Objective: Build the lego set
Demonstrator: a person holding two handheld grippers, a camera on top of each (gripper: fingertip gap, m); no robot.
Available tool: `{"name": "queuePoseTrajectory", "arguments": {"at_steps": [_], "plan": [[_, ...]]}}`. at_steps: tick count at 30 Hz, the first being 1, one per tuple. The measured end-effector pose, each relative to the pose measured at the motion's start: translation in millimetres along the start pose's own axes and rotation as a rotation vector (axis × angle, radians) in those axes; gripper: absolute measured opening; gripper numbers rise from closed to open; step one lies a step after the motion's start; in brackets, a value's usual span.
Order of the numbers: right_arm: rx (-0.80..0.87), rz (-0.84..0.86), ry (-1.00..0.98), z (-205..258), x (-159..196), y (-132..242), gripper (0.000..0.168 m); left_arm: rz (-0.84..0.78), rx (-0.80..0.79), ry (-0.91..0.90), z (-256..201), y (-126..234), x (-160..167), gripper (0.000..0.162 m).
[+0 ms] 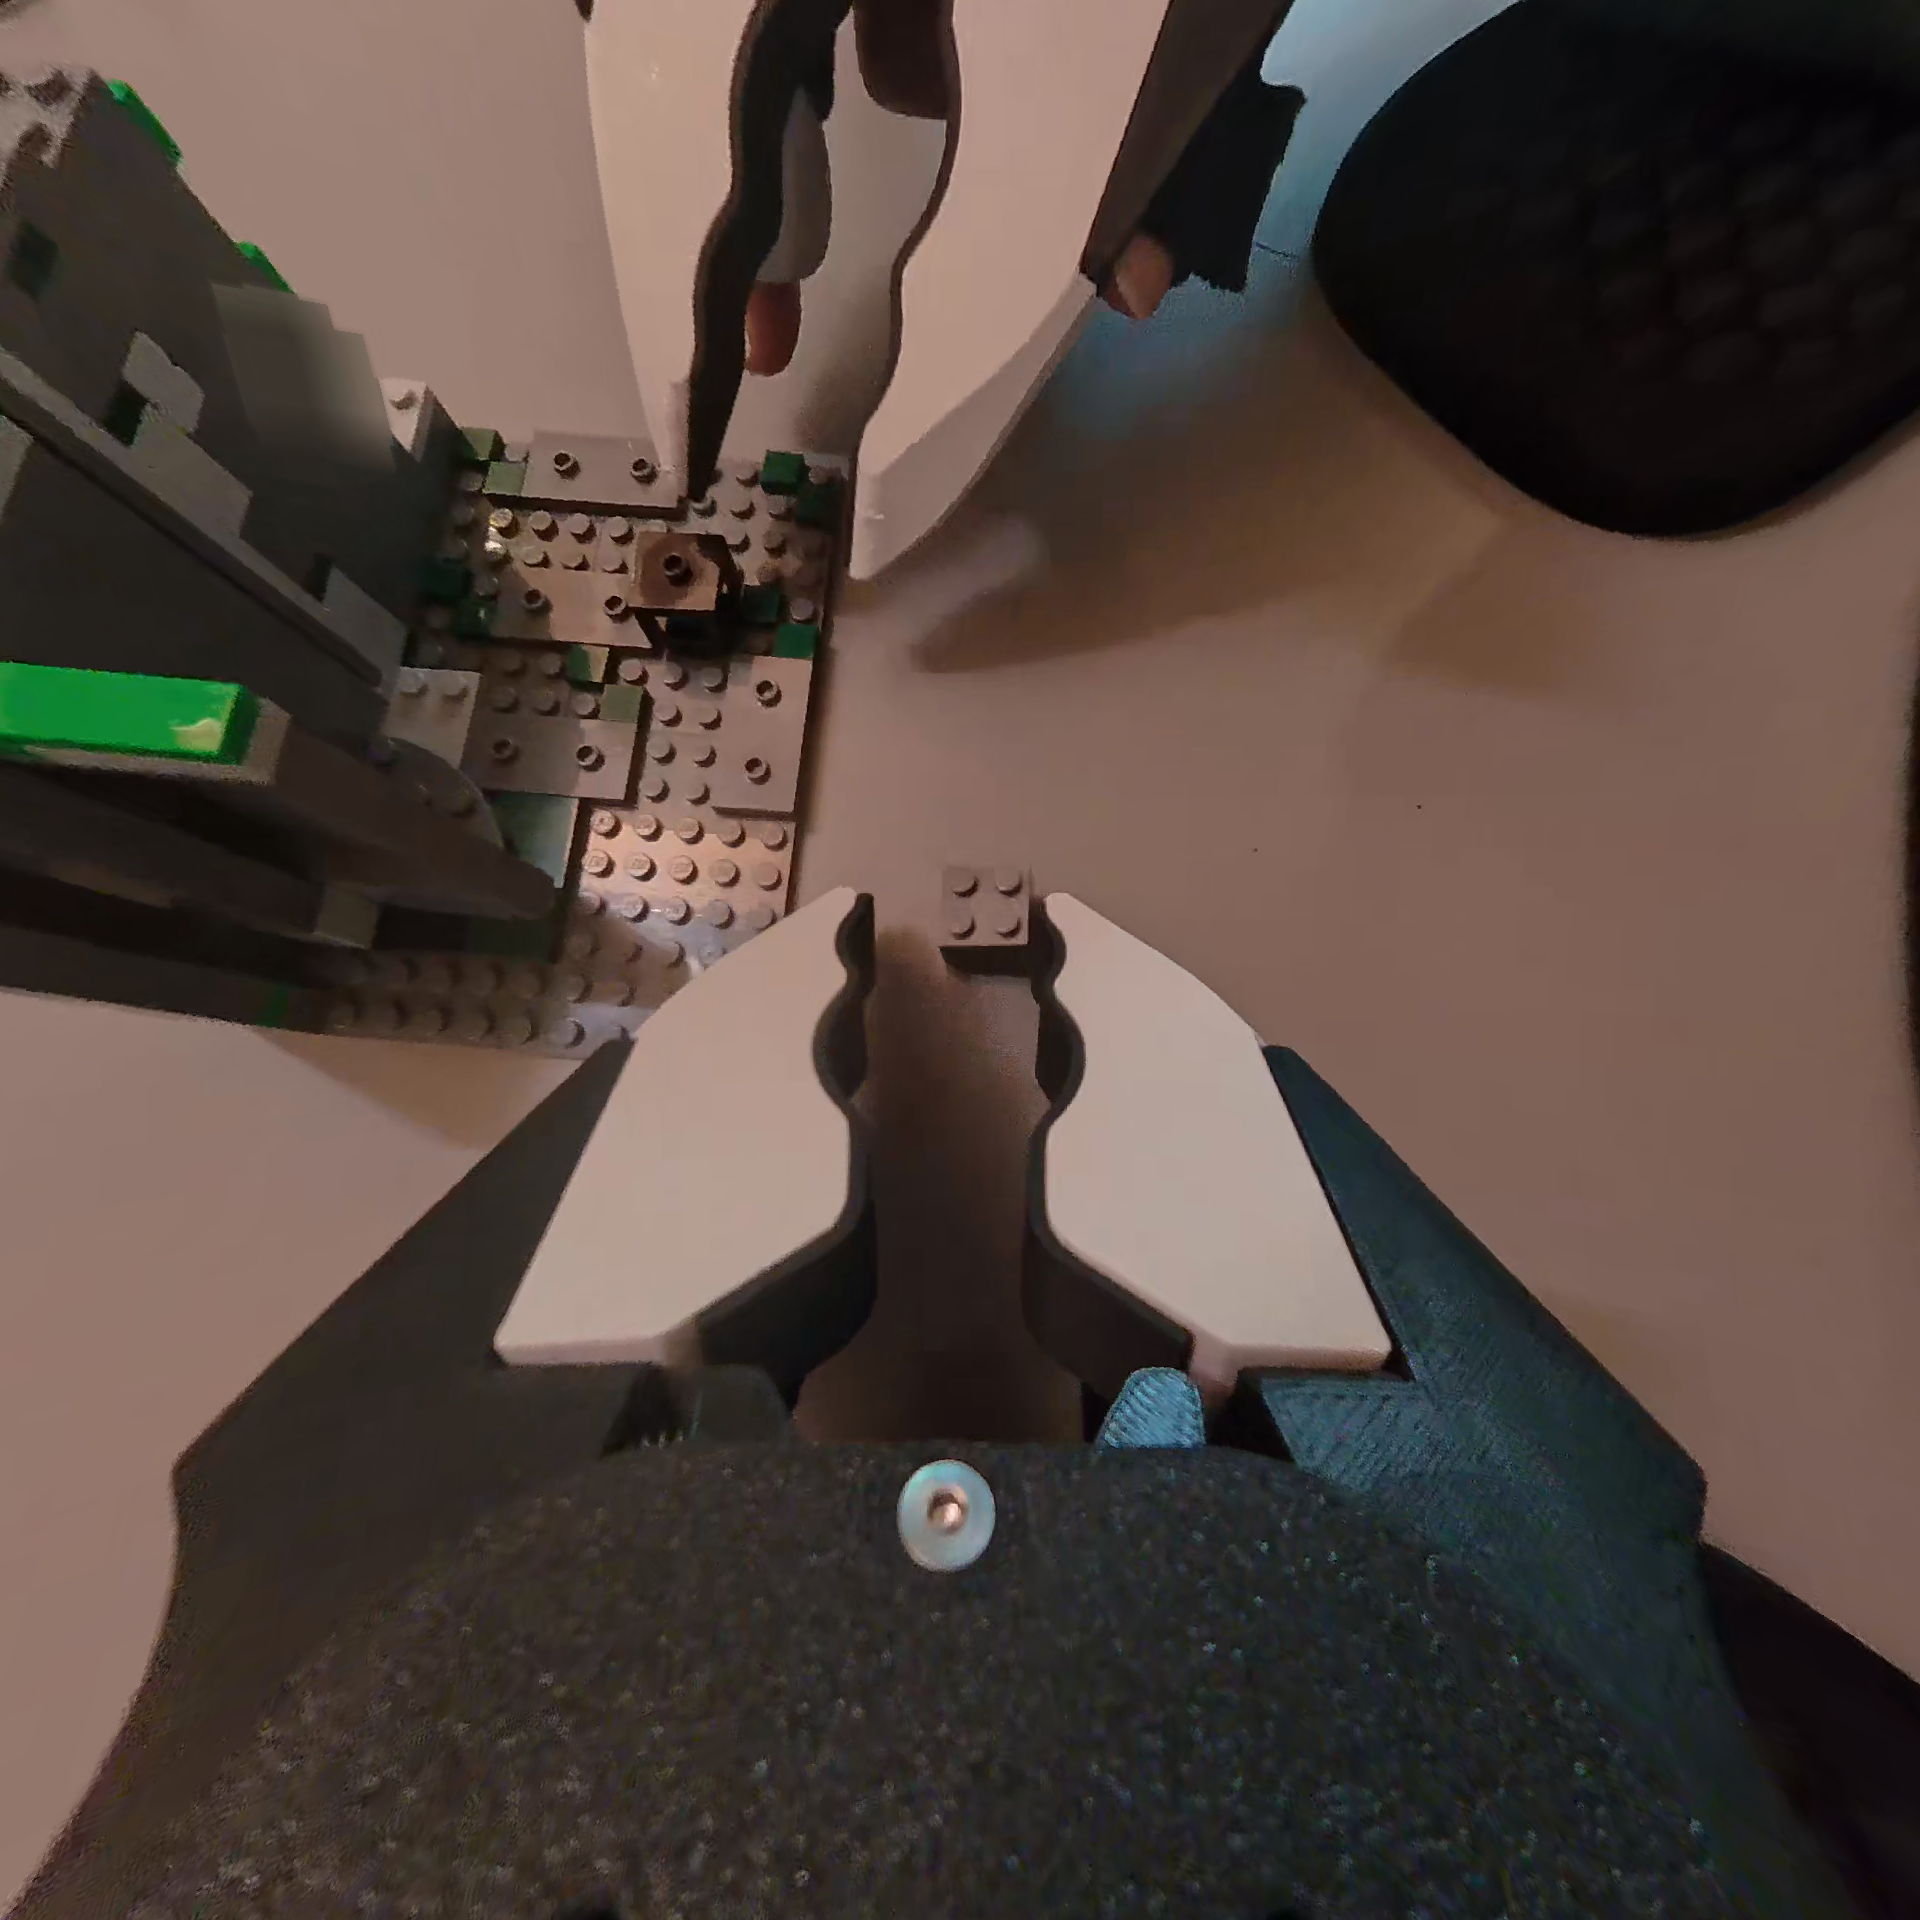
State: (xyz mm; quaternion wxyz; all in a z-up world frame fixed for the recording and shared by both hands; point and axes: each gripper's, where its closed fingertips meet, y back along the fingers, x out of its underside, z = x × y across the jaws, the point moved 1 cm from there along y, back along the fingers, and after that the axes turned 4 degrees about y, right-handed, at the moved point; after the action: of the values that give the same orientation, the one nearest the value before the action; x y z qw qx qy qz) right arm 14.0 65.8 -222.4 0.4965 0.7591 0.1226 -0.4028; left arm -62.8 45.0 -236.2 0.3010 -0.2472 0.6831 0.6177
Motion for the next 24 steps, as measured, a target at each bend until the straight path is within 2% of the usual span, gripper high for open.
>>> {"name": "queuePoseTrajectory", "arguments": {"at_steps": [9, 13, 16, 19, 24], "plan": [[0.037, -0.055, -0.001, -7, -9, 9, 0.027, -0.025, -0.076, 0.015, 2, 19, 5, 0.031], [0.065, -0.083, -0.012, -11, -12, 14, 0.026, -0.072, -0.121, 0.034, 2, 41, -1, 0.028], [0.083, -0.102, -0.018, -14, -15, 16, 0.026, -0.123, -0.209, 0.047, 12, 75, -5, 0.023], [0.095, -0.105, -0.017, -15, -15, 17, 0.026, -0.169, -0.343, 0.054, 30, 125, -3, 0.0], [0.107, -0.108, -0.008, -16, -16, 18, 0.026, -0.135, -0.614, 0.12, 68, 226, 23, 0.0]]}}
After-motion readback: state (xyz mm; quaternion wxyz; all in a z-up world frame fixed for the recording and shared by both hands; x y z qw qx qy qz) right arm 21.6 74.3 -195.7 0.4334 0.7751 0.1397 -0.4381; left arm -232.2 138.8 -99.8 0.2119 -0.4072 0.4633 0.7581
